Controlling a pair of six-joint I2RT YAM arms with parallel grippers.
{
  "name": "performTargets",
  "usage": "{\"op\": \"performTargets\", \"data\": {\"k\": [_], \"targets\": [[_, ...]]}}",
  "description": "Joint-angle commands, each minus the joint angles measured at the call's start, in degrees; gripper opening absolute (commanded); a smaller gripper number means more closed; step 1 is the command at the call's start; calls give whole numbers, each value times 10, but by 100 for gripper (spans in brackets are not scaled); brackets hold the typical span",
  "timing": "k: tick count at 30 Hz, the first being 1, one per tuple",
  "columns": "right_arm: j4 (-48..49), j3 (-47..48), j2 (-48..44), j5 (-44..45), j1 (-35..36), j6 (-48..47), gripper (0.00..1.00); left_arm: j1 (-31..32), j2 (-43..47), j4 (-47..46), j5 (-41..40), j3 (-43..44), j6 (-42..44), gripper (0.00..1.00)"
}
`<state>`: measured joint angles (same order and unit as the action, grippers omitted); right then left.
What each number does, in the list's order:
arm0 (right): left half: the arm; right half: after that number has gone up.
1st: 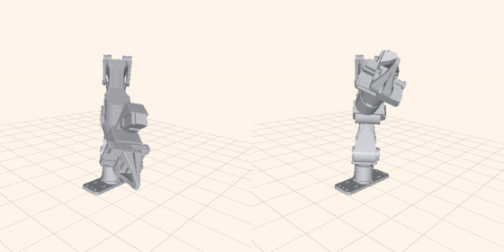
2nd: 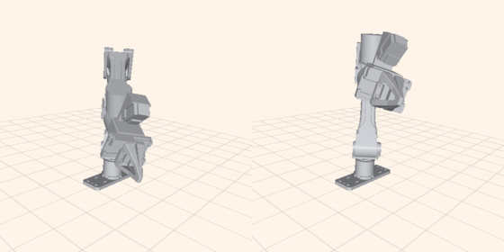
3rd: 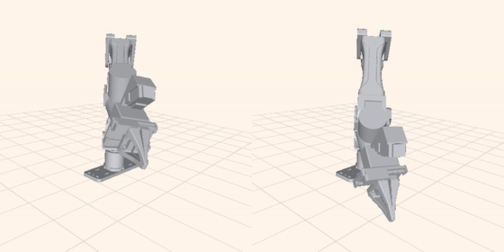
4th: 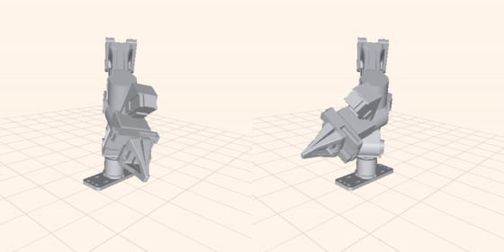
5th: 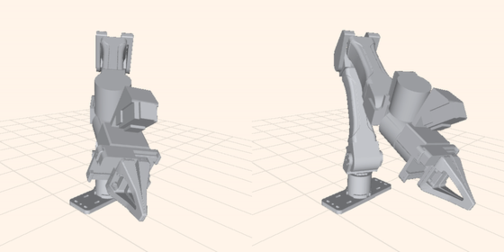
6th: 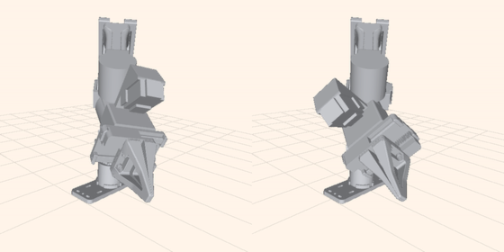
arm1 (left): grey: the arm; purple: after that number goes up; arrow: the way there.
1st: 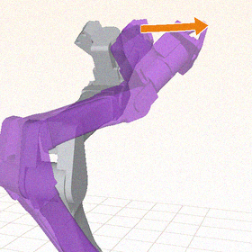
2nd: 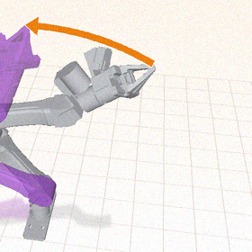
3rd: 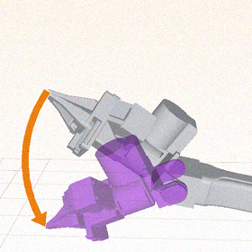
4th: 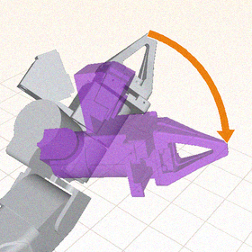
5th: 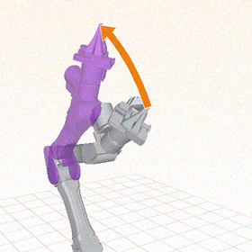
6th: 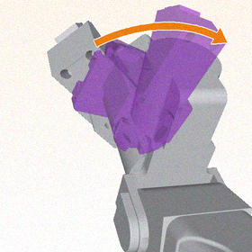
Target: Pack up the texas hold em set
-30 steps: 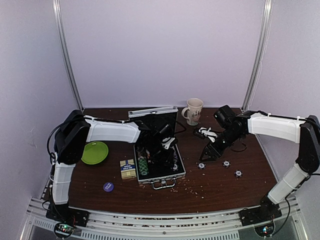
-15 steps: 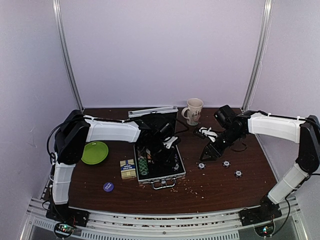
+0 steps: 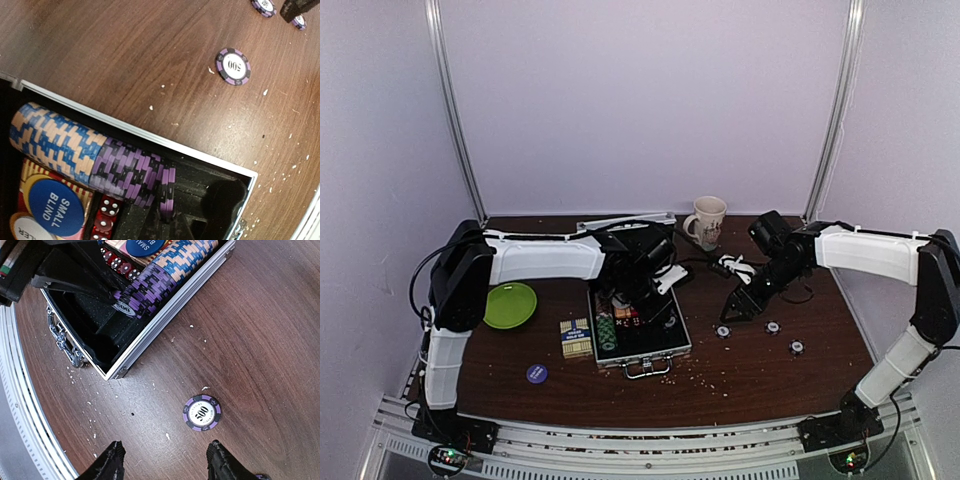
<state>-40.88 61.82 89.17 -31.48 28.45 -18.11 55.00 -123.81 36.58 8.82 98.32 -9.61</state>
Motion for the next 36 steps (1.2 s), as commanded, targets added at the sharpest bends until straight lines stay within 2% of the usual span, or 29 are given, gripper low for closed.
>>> {"op": "performTargets", "data": {"k": [1, 6, 21, 25, 31, 36], "targets": [[5, -3, 7, -1, -5, -8, 57, -10, 0, 16, -69, 22, 37, 2], [3, -1, 13, -4, -5, -9, 57, -9, 0, 25, -68, 21, 35, 15], [0, 2, 21, -9, -5, -9, 57, -2, 24, 21, -70, -1, 17, 33], [0, 1, 18, -9, -5, -9, 57, -2, 62, 11, -42, -39, -18, 46], [-2, 3, 22, -12, -6, -10, 57, -2, 49, 24, 33, -50, -88, 56], [-3, 3, 21, -14, -6, -10, 57, -2, 26, 33, 31, -35, -117, 60]]}}
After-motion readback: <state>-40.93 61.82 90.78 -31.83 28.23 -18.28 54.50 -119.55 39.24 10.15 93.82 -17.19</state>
